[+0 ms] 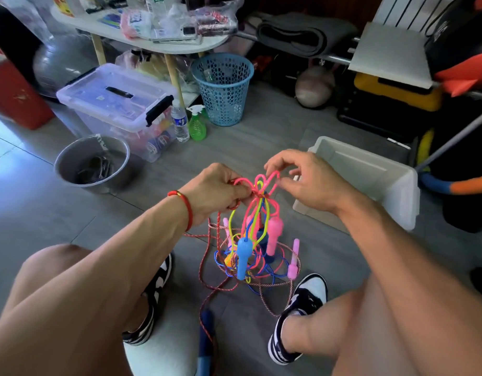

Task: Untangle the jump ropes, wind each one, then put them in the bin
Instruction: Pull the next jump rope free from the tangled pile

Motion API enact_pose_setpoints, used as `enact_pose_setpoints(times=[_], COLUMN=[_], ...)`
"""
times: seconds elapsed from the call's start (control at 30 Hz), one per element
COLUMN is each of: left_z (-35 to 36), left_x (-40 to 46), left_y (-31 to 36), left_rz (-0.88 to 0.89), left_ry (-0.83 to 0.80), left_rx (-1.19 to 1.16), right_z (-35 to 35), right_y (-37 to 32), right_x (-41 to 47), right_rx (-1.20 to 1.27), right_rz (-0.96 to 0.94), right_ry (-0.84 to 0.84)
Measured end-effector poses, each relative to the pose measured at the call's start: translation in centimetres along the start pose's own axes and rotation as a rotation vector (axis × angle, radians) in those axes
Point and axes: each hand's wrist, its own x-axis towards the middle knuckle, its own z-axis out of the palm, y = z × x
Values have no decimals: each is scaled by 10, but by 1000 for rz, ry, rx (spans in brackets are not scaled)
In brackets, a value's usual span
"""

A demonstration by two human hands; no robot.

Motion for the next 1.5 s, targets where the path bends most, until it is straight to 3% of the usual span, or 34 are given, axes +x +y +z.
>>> enact_pose_setpoints(times=[0.07, 0.17, 0.4, 0.53, 0.77, 0.9, 1.03, 1.13, 1.27, 1.5], left_z=[4, 4, -12, -4, -5, -11, -22, -21, -16, -6], left_x=[1, 3, -1, 0, 4, 9, 13, 5, 2, -2], left_y=[-1, -4, 5, 7, 13, 7, -1, 3, 5, 11], left_rz=[-24, -21, 127, 282, 80, -27, 100, 307, 430, 281], left_ry=[45, 123, 234, 310, 308, 251, 315, 179, 29, 37], left_rx=[22, 68, 390, 483, 334, -49, 154, 114, 198, 125], right_z=[11, 24, 5, -3, 27, 15, 9, 2, 0, 0], right_y=[-9, -9, 2, 5, -3, 5, 1, 4, 0, -6], right_x=[-4, -3, 5, 8, 10, 15, 10, 7, 2, -1], right_rx=[55, -117, -48, -296, -423, -194, 127, 230, 299, 343], right_rz=[17, -45, -99, -71, -234, -251, -134, -89, -65, 4], right_ry=[-82, -138, -27, 57, 27, 76, 102, 83, 77, 159])
